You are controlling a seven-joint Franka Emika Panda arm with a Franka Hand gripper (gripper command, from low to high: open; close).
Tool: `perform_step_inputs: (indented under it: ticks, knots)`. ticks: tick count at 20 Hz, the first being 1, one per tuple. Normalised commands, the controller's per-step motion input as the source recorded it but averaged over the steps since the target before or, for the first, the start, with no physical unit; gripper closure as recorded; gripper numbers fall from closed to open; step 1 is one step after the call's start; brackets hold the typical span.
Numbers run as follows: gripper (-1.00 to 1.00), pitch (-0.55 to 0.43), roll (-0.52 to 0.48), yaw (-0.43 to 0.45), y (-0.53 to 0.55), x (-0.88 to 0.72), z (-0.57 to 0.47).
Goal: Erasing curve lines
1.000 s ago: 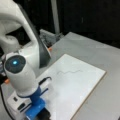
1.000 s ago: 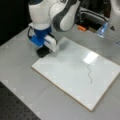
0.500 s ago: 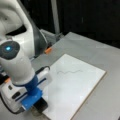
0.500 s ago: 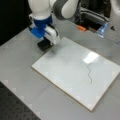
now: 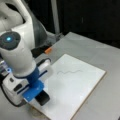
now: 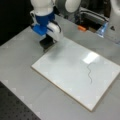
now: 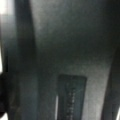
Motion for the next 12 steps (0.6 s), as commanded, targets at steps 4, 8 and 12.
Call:
perform_step_inputs:
  ticks: [4, 8, 12]
  knots:
    - [1.0, -0.02, -0.092, -0.034, 0.39, -0.3, 0.06]
    - [1.0, -0.031, -0.066, -0.103, 0.37, -0.26, 0.02]
    - [1.0, -0.058, -0.046, -0.105, 0.24, -0.21, -0.03]
